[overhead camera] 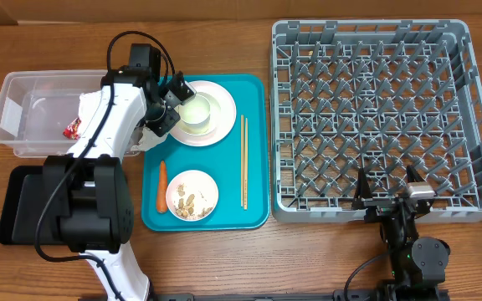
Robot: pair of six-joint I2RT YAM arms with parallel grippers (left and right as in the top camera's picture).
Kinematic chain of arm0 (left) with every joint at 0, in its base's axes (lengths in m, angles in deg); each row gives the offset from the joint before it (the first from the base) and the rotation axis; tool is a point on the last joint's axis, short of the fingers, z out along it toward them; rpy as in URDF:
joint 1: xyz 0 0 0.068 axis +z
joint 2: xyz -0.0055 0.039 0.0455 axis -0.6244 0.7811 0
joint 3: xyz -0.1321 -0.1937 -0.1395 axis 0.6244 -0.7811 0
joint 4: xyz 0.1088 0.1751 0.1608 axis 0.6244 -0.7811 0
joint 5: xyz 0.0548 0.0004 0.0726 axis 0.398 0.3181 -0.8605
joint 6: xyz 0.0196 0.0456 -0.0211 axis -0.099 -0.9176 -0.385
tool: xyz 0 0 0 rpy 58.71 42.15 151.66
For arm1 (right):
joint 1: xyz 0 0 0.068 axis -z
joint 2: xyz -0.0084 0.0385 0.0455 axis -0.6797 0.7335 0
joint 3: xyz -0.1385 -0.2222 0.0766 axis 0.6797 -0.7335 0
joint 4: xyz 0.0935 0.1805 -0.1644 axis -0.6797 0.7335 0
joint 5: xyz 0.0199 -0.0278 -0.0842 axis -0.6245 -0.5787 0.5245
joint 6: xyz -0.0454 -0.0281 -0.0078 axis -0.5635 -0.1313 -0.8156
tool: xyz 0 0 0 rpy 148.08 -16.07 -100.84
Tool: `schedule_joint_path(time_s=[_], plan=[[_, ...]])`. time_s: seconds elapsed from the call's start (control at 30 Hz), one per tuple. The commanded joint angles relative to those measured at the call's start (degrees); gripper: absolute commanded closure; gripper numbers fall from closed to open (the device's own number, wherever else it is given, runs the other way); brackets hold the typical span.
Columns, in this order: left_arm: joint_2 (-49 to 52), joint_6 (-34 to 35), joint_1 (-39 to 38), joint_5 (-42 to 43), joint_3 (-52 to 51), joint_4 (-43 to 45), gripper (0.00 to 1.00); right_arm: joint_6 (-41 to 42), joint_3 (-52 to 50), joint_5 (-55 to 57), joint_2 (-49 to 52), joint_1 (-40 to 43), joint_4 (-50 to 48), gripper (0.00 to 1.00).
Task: Sort waste into correct bins and load items into the dishwasher
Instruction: 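Grasp the remaining tissue beside the plate with the left gripper, then drop the second tissue into the clear bin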
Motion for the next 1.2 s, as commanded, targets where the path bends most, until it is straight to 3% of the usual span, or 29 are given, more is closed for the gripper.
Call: schedule_joint_path(time_s=[0.0,0.37,0.6,0.73,0.9,1.07,1.17], plan=[[0.5,-0.02,0.33,0.07,-0.33,-0.04,0.96,-0.07,-0.61,-0.31,-0.63,0.22,-0.42,0.0],[-2.73,7.45,0.31,0.31,10.19,-8.24,0.96,-0.07,-0.61,-0.31,-0.63,0.22,-0.42,0.0],[-5.9,16.68,0.35,-0.11,17.92,-11.91,0.96,-0.07,-0.61,-0.31,-0.63,0.22,-0.42,0.0],[-7.13,23.3,1.09,-4.44,19.82,-11.78,0.96,-0.07,-0.61,-0.31,-0.63,0.22,-0.42,0.0],[-7.63,36.41,5.92,-12.9,20.15,-10.32,0.96,-0.07,-0.61,-0.31,-0.63,0.22,-0.42,0.0],[-7.58,47.58,13.84,-12.85,20.11,-9.38,0.96,-0.07,-0.61,-0.31,-0.63,0.22,-0.42,0.0],[-7.15,50.9,18.05,-12.85,20.06,-8.55,0.96,-0.07,-0.61,-0.31,-0.63,0.22,-0.42,0.0]])
